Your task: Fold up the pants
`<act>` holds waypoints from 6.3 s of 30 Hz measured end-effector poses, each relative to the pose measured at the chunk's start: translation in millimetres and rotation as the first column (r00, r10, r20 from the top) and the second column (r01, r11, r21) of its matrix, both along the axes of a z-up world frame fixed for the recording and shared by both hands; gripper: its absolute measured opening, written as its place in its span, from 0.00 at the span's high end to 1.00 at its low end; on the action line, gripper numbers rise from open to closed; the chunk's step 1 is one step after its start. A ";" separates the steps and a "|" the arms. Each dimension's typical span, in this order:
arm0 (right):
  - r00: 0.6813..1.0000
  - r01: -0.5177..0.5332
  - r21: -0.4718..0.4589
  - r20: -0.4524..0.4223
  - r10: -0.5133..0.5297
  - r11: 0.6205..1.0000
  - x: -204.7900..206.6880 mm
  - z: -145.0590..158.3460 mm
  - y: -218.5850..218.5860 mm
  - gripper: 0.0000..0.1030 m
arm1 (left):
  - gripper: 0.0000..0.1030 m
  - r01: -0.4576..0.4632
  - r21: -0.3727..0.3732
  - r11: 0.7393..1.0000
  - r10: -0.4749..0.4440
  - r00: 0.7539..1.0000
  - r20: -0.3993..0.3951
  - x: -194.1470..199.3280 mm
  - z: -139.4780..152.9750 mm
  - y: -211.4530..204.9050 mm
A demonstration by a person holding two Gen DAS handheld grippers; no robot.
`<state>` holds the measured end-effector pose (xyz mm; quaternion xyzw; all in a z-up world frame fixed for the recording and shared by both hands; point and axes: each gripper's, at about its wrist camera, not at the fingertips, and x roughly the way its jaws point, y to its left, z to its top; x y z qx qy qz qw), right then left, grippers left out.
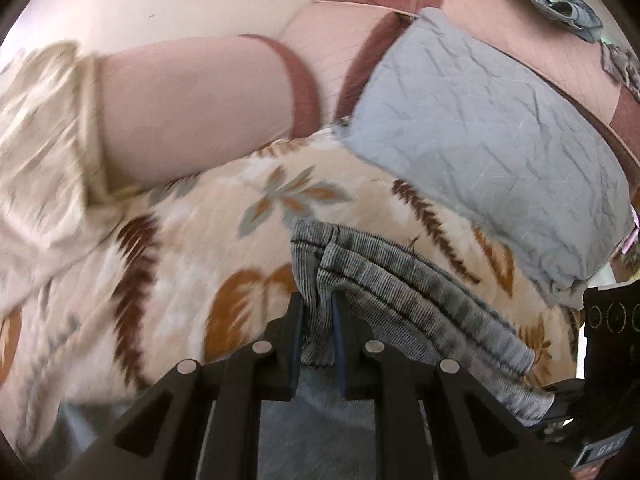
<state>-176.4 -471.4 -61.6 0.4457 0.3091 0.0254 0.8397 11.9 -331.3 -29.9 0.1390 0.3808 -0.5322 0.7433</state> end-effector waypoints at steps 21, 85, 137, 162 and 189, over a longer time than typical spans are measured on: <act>0.947 -0.297 0.107 -0.092 0.307 0.949 26.3 -37.0 61.8 0.49 | 0.84 -0.269 0.062 0.961 0.271 0.962 -0.022 12.7 -11.7 136.7; 0.997 -0.047 -0.562 -0.073 0.008 0.826 -1.5 -1.7 156.3 0.39 | 0.10 -0.961 -0.074 0.267 0.958 0.257 0.126 -56.7 2.1 411.7; 0.994 -0.076 -0.553 0.029 0.110 0.830 6.1 23.8 197.4 0.35 | 0.00 -0.939 0.110 0.325 0.934 0.337 0.122 -43.8 -36.8 395.4; 0.803 -0.572 -0.573 -0.246 0.543 0.586 194.1 90.4 315.0 0.31 | 0.12 -0.938 0.081 0.337 0.940 0.331 -0.085 -25.0 -65.6 378.0; 0.404 -0.912 -0.388 -0.784 0.472 0.135 322.8 -37.7 449.4 0.52 | 0.44 -0.924 0.029 0.382 0.908 0.370 -0.197 -0.8 -73.9 371.8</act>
